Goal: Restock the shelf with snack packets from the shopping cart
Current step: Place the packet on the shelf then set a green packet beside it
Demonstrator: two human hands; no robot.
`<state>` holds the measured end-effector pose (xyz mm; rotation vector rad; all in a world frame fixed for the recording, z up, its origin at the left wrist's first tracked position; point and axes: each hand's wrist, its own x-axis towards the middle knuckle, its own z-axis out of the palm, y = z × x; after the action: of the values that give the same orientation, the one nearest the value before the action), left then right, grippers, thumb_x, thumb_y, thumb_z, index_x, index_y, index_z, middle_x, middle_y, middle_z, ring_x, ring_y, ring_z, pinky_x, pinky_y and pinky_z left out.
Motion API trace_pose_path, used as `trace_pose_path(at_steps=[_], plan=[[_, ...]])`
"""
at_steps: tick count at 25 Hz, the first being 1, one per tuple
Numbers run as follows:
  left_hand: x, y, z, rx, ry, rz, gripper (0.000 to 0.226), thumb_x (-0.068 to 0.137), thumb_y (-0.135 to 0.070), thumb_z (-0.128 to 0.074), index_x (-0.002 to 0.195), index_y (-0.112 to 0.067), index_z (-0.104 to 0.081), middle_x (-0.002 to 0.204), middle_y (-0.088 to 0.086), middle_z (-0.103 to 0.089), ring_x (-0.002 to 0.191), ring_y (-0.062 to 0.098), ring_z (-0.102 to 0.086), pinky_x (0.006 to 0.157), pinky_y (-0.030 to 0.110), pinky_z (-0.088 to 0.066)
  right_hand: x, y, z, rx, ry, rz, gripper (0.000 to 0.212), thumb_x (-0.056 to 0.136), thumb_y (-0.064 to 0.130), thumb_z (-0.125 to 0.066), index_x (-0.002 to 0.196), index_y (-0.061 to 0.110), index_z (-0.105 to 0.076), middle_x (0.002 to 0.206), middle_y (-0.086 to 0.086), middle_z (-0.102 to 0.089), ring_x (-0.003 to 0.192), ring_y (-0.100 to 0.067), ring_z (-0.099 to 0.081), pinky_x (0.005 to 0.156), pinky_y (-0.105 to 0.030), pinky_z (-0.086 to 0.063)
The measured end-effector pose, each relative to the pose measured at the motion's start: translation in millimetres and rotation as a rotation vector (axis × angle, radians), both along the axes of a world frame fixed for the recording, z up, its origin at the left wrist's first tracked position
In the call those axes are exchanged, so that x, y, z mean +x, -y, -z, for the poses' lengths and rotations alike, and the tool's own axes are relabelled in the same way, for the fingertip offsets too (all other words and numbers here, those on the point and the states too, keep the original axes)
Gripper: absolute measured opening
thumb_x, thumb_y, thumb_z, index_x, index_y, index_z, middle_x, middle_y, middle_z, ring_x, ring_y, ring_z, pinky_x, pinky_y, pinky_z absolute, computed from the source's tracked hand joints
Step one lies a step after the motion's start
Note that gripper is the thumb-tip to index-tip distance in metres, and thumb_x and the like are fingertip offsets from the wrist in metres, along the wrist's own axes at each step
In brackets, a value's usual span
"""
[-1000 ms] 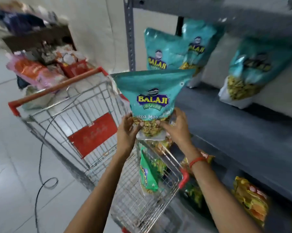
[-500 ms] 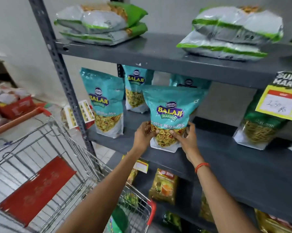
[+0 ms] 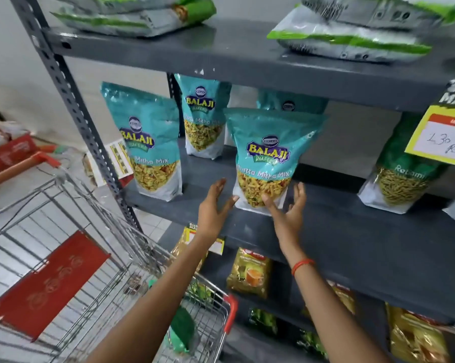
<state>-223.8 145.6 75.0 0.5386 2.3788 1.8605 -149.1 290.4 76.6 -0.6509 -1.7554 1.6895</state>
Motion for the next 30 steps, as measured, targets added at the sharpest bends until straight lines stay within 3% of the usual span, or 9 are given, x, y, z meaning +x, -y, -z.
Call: trace_pose_path(at_steps=[3,6,9,14,16,20,22,27,30], plan=[[59,72,36,0.029,-0.051,-0.188,0.042,0.090,-0.023,-0.057,0.130,-0.019,-0.045,0.130,-0.010,-0.053,0.121,-0.002,-0.048,0.096,0.012,-0.041,40,72,43,-0.020,0.007,-0.050,0.076,0.077,0.030,-0.074,0.140,0.020,-0.032,0.147,0.004,-0.037,0.135,-0.003,-0.036,0.112,-0.020,-0.027],[104,147,98,0.125,0.149,-0.542,0.034,0.095,-0.024,-0.047,0.128,-0.020,-0.043,0.134,-0.001,-0.053,0.124,0.008,-0.048,0.104,0.028,-0.039,75,149,102,0.016,0.196,-0.252,0.062,0.083,0.035,-0.060,0.138,0.019,-0.036,0.145,-0.002,-0.041,0.135,-0.010,-0.039,0.114,-0.028,-0.031],[129,189,162,-0.002,0.520,-0.696,0.041,0.098,-0.015,-0.038,0.138,-0.016,-0.032,0.149,0.008,-0.037,0.134,0.020,-0.037,0.112,0.040,-0.030,93,198,149,-0.106,0.447,-0.214,0.055,0.089,-0.004,-0.043,0.141,0.011,-0.032,0.150,-0.010,-0.033,0.138,-0.022,-0.035,0.113,-0.028,-0.027],[102,203,214,-0.043,0.919,-0.310,0.068,0.085,0.020,-0.032,0.145,-0.008,-0.019,0.156,0.014,-0.019,0.143,0.030,-0.020,0.115,0.046,-0.024,103,238,232,-0.506,0.952,-0.107,0.062,0.089,0.000,-0.047,0.144,0.009,-0.020,0.150,-0.018,-0.033,0.135,-0.035,-0.038,0.113,-0.048,-0.035],[75,205,228,-0.020,0.988,-0.178,0.072,0.078,0.028,-0.030,0.142,-0.005,-0.023,0.152,0.019,-0.026,0.138,0.034,-0.029,0.112,0.045,-0.031,104,248,267,-0.561,1.038,-0.206,0.065,0.084,0.003,-0.052,0.142,0.010,-0.023,0.142,-0.019,-0.040,0.129,-0.037,-0.045,0.108,-0.048,-0.040],[36,204,253,-0.202,0.978,0.112,0.060,0.077,0.025,-0.037,0.133,0.002,-0.039,0.117,0.017,-0.053,0.106,0.026,-0.052,0.091,0.033,-0.049,95,258,309,-0.596,1.107,-0.278,0.051,0.082,0.008,-0.059,0.131,0.002,-0.045,0.135,-0.015,-0.053,0.117,-0.033,-0.058,0.082,-0.022,-0.056],[26,205,268,-0.257,0.993,0.170,0.060,0.078,0.024,-0.039,0.133,-0.001,-0.039,0.111,0.012,-0.055,0.100,0.022,-0.055,0.078,0.027,-0.055,84,259,315,-0.529,1.111,-0.197,0.046,0.081,0.001,-0.064,0.125,-0.003,-0.052,0.128,-0.016,-0.059,0.113,-0.033,-0.060,0.064,-0.014,-0.049],[29,209,273,-0.281,1.005,0.174,0.060,0.078,0.023,-0.042,0.131,-0.004,-0.041,0.127,0.011,-0.051,0.088,0.014,-0.054,0.070,0.024,-0.051,66,251,309,-0.461,1.029,0.001,0.046,0.068,-0.004,-0.076,0.112,-0.008,-0.061,0.118,-0.025,-0.065,0.109,-0.036,-0.062,0.086,-0.036,-0.050],[36,219,252,-0.240,0.949,0.152,0.057,0.078,0.025,-0.041,0.128,-0.003,-0.044,0.131,0.012,-0.050,0.104,0.020,-0.055,0.073,0.022,-0.054,72,251,291,-0.390,1.048,-0.056,0.044,0.071,0.002,-0.076,0.111,-0.006,-0.062,0.119,-0.021,-0.065,0.109,-0.036,-0.062,0.092,-0.038,-0.052]])
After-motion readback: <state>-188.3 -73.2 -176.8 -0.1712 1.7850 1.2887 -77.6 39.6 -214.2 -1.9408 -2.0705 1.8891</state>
